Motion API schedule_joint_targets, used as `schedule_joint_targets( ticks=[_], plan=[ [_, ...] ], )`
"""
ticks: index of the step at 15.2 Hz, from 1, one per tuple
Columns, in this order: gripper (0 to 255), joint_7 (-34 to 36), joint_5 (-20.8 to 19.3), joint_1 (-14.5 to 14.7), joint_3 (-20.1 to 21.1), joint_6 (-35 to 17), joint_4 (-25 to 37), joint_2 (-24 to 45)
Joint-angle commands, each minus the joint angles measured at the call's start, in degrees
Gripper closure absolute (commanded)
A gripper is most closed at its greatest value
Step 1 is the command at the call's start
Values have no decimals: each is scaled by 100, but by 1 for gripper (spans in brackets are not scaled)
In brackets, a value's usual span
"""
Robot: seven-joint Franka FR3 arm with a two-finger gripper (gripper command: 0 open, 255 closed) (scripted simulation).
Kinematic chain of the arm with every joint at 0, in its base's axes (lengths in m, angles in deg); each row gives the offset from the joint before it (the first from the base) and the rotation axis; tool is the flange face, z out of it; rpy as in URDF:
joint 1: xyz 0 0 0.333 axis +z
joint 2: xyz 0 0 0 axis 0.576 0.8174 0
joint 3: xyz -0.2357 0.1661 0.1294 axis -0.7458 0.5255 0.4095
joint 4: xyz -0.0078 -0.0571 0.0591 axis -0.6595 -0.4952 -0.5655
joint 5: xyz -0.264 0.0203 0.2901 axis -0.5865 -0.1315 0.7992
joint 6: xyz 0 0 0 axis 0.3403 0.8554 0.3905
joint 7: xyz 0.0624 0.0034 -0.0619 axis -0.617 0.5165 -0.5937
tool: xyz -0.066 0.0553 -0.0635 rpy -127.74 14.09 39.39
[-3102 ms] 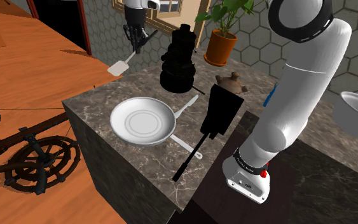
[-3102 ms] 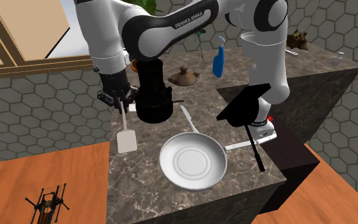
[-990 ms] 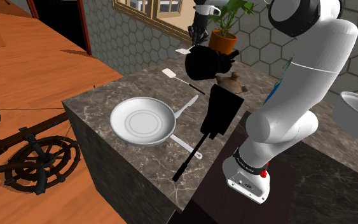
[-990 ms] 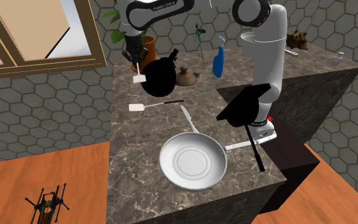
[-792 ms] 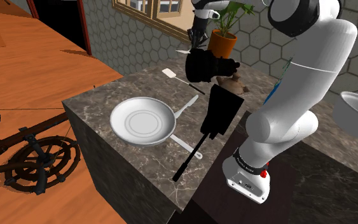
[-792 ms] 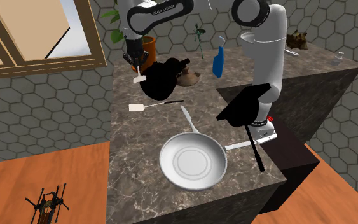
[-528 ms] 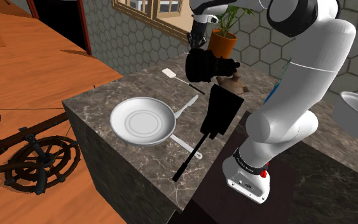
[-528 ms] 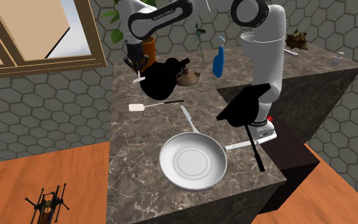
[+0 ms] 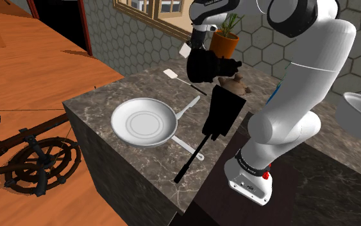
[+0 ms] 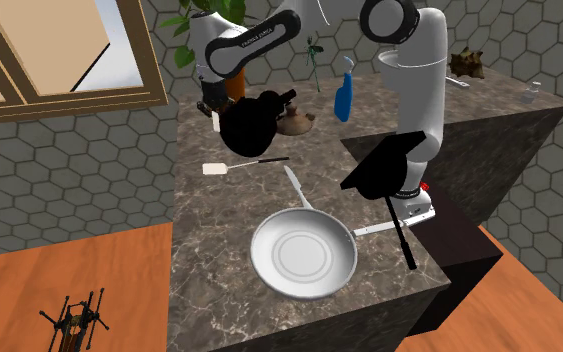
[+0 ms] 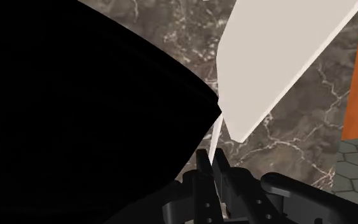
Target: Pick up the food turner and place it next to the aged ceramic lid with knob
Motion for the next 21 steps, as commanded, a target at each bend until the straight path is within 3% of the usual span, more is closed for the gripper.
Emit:
schedule_joint_targets(
  ticks=[1, 10, 18, 19, 21],
  plan=[
    [255, 15, -21, -5, -14, -111, -82, 92],
    [255, 93, -101, 14, -48, -727, -409, 385],
    [255, 78, -78, 63, -102, -729, -410, 383],
    [0, 46, -67, 40, -109, -734, -409, 386],
    [0, 74, -58, 61, -97, -587, -324, 324]
  ],
)
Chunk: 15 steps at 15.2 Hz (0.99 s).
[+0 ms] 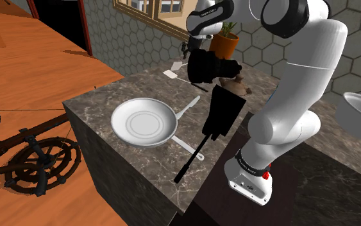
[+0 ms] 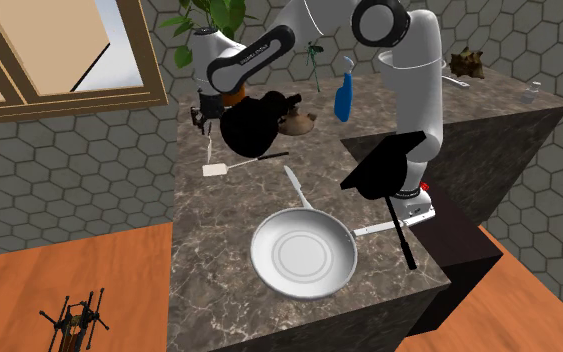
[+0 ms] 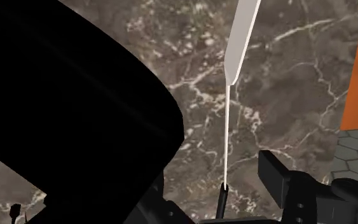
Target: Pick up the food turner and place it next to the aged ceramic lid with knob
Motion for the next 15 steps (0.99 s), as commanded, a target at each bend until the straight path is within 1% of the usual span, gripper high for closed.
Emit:
schedule_joint_targets(
  ticks=[1, 2, 3, 7, 15],
  plan=[
    [0, 9, -1, -6, -19, 466, 40, 60],
    [0, 12, -3, -4, -19, 458, 52, 79],
    [0, -1, -12, -22, -24, 262, -183, 41],
    [0, -51, 66, -17, 12, 876, 110, -284],
    [0, -51, 66, -17, 12, 876, 110, -284]
  ],
)
